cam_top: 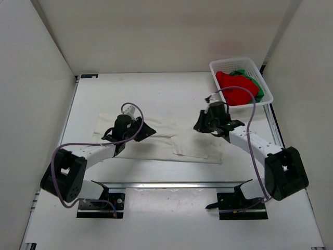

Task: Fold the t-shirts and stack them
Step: Fold the other side of the tshirt into a rectangle

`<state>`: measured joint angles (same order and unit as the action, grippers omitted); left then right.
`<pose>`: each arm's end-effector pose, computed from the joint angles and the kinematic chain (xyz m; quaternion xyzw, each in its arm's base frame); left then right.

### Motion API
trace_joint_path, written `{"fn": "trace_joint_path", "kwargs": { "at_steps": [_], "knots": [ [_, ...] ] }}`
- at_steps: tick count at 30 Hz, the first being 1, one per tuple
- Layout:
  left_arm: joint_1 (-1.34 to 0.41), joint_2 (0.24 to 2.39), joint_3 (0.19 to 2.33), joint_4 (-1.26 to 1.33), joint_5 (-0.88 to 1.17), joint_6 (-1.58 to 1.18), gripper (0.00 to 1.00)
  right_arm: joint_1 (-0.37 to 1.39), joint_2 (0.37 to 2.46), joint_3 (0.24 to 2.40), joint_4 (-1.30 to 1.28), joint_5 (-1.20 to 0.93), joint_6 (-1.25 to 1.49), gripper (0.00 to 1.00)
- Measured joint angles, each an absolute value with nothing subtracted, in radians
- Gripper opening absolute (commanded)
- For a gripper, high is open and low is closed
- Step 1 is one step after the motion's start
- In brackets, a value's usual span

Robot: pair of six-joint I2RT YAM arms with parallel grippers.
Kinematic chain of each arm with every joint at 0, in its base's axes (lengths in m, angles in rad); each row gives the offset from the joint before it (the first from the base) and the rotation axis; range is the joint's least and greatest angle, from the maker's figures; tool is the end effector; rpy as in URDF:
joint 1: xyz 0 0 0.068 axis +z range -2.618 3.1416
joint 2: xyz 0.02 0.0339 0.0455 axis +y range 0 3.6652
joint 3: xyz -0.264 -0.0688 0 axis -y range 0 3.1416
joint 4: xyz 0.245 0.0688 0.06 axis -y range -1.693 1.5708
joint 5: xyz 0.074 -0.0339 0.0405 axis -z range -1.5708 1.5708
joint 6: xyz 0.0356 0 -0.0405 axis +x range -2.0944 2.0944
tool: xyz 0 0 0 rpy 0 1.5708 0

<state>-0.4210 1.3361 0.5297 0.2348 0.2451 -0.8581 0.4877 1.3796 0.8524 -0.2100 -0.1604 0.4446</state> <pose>0.2363 -0.1153 0.1762 -0.1317 0.8632 -0.3699 0.3175 0.2558 0.1421 0.2279 -0.0521 0.9105 0.2468 0.3276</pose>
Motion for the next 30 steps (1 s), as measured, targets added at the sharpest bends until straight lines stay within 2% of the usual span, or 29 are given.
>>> {"fn": "trace_joint_path", "kwargs": {
  "at_steps": [1, 3, 9, 10, 13, 15, 26, 27, 29, 30],
  "knots": [
    [-0.432, 1.364, 0.554, 0.241, 0.245, -0.858, 0.44, 0.427, 1.378, 0.833, -0.173, -0.162, 0.449, 0.16],
    [-0.440, 1.432, 0.605, 0.259, 0.247, -0.863, 0.44, 0.300, 1.386, 0.788, -0.114, -0.165, 0.453, 0.24],
    [-0.397, 1.641, 0.723, 0.315, 0.272, -0.897, 0.44, 0.123, 1.502, 0.768, -0.043, -0.175, 0.456, 0.28],
    [-0.384, 1.668, 0.731, 0.324, 0.278, -0.904, 0.44, 0.115, 1.520, 0.768, -0.036, -0.176, 0.456, 0.27],
    [-0.334, 1.748, 0.748, 0.342, 0.296, -0.927, 0.44, 0.109, 1.574, 0.769, -0.017, -0.187, 0.452, 0.08],
    [-0.301, 1.792, 0.750, 0.352, 0.305, -0.939, 0.44, 0.107, 1.602, 0.768, -0.010, -0.191, 0.459, 0.01],
    [-0.141, 1.822, 0.667, 0.506, 0.399, -1.036, 0.44, 0.025, 1.616, 0.746, 0.032, -0.189, 0.506, 0.00],
    [-0.137, 1.822, 0.663, 0.511, 0.402, -1.040, 0.44, 0.024, 1.619, 0.746, 0.032, -0.192, 0.509, 0.03],
    [-0.134, 1.822, 0.661, 0.520, 0.403, -1.048, 0.45, 0.024, 1.621, 0.746, 0.031, -0.198, 0.516, 0.19],
    [-0.135, 1.821, 0.660, 0.522, 0.403, -1.049, 0.46, 0.023, 1.621, 0.746, 0.031, -0.201, 0.519, 0.21]
  ]
}}
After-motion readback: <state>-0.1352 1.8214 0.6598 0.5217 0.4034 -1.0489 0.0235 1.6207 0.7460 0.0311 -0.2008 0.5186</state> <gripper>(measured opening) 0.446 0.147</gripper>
